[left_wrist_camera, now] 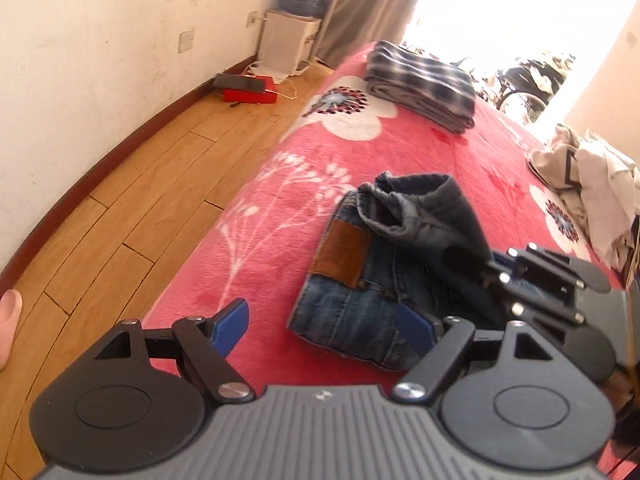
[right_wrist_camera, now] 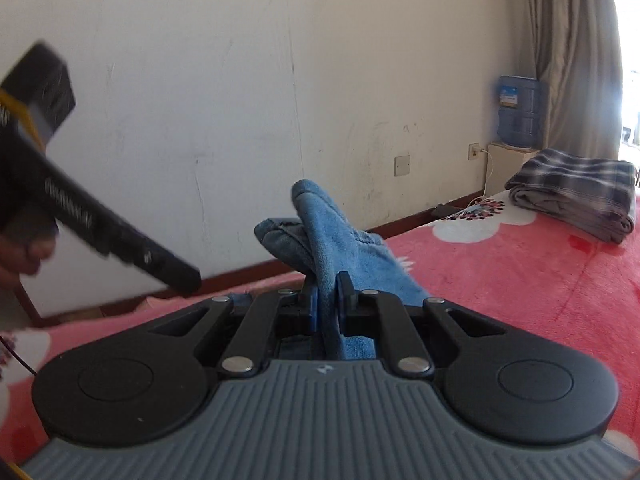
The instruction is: Fold clothes
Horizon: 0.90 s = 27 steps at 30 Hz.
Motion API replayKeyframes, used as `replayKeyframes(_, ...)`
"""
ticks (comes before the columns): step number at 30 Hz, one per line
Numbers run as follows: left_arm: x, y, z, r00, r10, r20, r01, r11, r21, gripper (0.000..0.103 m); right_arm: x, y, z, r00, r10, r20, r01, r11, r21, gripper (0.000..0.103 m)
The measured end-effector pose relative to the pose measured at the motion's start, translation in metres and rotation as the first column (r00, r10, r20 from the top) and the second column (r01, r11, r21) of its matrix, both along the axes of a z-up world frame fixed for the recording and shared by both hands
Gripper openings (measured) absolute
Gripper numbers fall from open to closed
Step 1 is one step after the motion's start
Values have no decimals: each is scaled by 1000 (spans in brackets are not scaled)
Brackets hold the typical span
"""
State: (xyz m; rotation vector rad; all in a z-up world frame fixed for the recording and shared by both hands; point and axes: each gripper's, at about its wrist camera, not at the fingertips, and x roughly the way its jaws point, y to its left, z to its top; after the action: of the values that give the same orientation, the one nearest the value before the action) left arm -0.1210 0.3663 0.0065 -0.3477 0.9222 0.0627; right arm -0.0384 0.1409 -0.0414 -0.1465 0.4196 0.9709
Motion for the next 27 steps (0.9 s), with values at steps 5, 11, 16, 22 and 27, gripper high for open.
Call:
replayKeyframes(5,2,7,-6,1000,26,-7,-26,1000,-7,82,-13,19,-2,998,51,43,-47,995,-85,8)
replayKeyframes(11,8,22,10,994,99,53,-101,995,29,82,-24,27,-8,994,111,-17,-112,985,-132,23)
replayKeyframes(16,25,22,33,984,122,130,-128,991,38,82,-34,6,10,970,224,-91,-221,974,43,37)
replayKeyframes(22,62,-51,26,989,-95,116,80,988,131,80,-46,-64,22,923,309,-230,-265,942,205,38)
replayKeyframes(27,69,-113,10,952,-291,91,256,927,275,79,-39,-165,23,971,43,-236,-11,991,135,21)
